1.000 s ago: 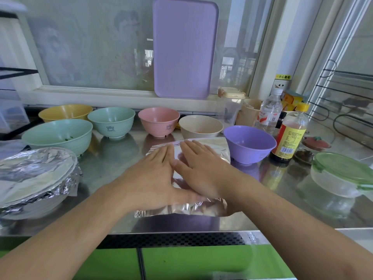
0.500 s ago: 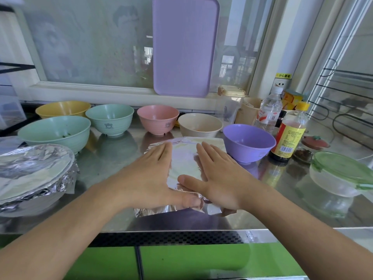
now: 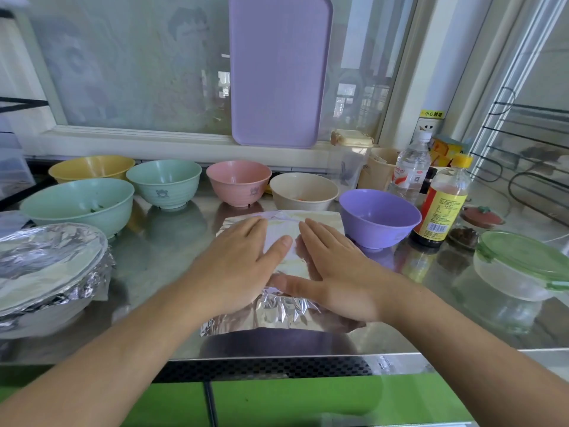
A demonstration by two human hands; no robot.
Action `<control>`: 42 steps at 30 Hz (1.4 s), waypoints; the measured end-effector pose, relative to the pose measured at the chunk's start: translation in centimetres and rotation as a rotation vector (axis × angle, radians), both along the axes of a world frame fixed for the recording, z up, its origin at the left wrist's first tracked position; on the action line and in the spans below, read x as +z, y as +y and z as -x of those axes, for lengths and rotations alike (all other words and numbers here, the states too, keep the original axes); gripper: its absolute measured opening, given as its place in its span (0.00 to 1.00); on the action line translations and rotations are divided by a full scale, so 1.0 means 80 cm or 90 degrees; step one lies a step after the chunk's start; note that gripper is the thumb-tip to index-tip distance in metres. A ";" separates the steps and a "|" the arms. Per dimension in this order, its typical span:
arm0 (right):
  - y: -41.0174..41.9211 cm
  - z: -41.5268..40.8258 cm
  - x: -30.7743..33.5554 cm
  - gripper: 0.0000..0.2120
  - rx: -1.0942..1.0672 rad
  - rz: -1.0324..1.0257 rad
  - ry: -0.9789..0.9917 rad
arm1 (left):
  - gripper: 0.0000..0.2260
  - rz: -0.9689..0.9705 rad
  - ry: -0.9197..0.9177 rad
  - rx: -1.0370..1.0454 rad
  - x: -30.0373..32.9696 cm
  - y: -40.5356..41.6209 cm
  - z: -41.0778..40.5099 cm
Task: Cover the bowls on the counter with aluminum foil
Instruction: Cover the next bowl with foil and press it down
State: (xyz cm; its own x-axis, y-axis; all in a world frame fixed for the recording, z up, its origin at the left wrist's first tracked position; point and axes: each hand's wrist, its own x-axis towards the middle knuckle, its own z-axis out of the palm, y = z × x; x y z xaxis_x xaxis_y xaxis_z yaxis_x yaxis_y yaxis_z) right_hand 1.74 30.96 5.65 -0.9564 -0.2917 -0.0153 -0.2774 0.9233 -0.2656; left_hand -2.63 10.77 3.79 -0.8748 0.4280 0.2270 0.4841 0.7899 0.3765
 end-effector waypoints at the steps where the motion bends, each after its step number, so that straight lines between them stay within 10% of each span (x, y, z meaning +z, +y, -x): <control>1: 0.003 -0.001 0.003 0.58 -0.001 0.007 -0.023 | 0.21 -0.007 -0.011 -0.005 0.000 -0.001 -0.001; 9: 0.010 0.000 0.002 0.62 0.022 -0.011 -0.032 | 0.57 0.040 -0.123 -0.057 0.020 -0.024 -0.018; 18: 0.015 -0.013 0.008 0.64 -0.015 0.007 -0.064 | 0.73 0.051 -0.178 -0.058 0.017 -0.030 -0.010; 26: 0.018 -0.019 0.011 0.61 0.014 -0.002 -0.044 | 0.68 0.174 -0.140 -0.069 0.024 -0.036 -0.015; 31: 0.018 -0.040 -0.013 0.38 0.114 0.095 0.145 | 0.58 0.246 -0.079 -0.075 0.019 -0.038 -0.030; 42: 0.016 -0.041 -0.053 0.24 0.163 0.135 0.268 | 0.32 0.129 0.159 -0.136 -0.028 -0.029 -0.066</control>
State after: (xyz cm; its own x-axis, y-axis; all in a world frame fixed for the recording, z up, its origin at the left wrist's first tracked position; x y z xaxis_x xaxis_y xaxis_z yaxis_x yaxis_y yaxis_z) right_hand 5.06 32.27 1.37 -0.7650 -0.4715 0.4386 -0.6095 0.7501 -0.2566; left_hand 2.64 8.42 1.57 -0.6895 0.6530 0.3134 0.7031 0.7073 0.0730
